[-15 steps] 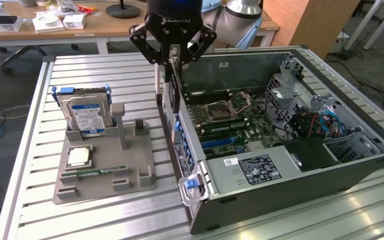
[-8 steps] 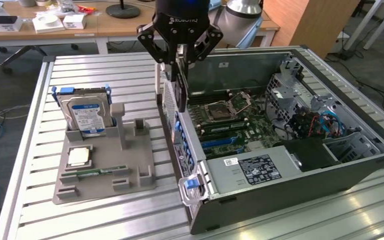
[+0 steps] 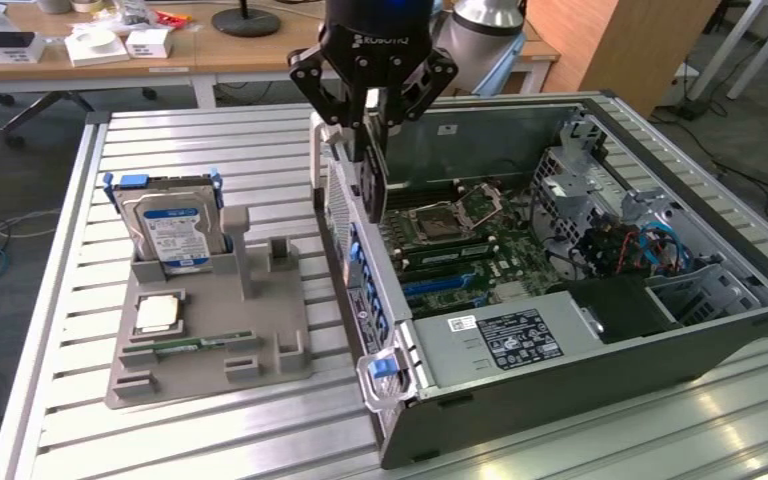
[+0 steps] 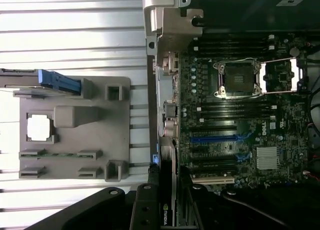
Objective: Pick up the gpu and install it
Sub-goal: 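Pick up the gpu and move the gpu toward the slot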
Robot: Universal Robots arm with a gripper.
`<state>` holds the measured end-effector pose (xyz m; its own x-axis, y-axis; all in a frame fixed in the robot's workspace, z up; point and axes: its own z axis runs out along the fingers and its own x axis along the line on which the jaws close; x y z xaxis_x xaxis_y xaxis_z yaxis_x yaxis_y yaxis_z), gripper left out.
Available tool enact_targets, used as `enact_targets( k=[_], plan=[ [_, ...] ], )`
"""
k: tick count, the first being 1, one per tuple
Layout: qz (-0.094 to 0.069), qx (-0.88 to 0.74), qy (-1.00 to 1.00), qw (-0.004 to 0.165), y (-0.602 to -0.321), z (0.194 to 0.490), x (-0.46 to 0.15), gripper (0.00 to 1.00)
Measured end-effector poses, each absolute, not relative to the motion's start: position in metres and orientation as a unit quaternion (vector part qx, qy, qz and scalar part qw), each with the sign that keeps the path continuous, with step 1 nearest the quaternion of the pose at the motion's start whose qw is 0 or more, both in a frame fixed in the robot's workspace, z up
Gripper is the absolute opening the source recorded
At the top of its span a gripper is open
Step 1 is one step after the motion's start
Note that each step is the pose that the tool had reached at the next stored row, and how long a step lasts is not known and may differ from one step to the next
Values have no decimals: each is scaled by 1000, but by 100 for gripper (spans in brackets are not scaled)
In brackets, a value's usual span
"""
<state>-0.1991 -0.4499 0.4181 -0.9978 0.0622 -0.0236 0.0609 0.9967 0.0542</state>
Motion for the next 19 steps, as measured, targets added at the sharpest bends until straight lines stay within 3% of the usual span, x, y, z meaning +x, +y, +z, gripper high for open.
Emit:
enact_targets(
  k=[19],
  plan=[
    [27,31,999,13,-449,418,-171,26]
  ],
)
